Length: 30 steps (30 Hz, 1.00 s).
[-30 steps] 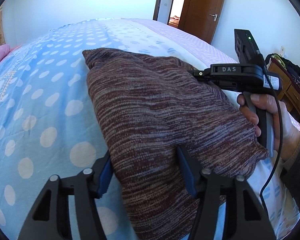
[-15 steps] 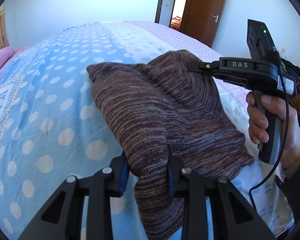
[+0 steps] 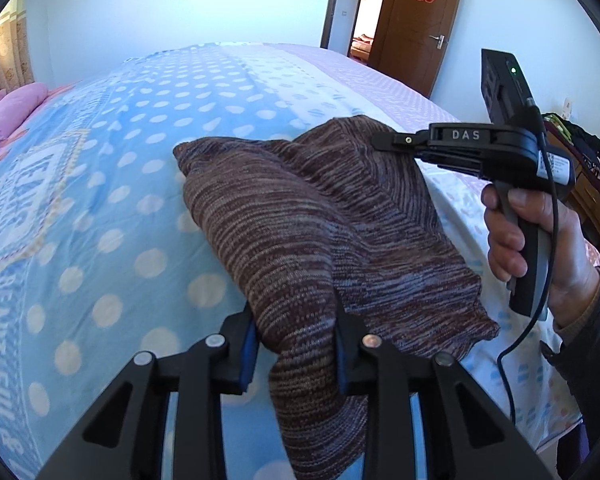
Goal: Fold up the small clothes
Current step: 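Lift the held sweater with both grippers and carry it along the bed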
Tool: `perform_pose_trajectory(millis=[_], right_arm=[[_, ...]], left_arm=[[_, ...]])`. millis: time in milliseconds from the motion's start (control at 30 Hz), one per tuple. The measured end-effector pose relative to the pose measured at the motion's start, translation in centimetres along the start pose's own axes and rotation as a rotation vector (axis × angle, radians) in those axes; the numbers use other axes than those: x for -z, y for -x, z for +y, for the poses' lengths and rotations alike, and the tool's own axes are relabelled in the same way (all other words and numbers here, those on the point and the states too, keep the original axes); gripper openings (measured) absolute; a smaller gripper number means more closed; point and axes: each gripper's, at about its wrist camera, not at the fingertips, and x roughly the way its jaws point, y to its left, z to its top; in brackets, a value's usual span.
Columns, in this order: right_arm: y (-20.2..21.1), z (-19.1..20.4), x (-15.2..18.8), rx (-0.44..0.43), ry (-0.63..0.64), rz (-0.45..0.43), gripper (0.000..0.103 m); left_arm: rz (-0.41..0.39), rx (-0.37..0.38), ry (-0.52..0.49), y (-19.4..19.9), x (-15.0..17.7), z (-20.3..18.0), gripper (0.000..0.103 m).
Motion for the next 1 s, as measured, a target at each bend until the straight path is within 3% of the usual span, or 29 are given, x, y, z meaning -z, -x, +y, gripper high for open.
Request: perform_pose_trajectory(millis=[1000], right_arm=[[-6.8,15.7,2.7,-0.217,0.125,0.093,0.007]], left_arm=[[-0.052,-0.168,0.137,9.0,6.3,10.0,0.031]])
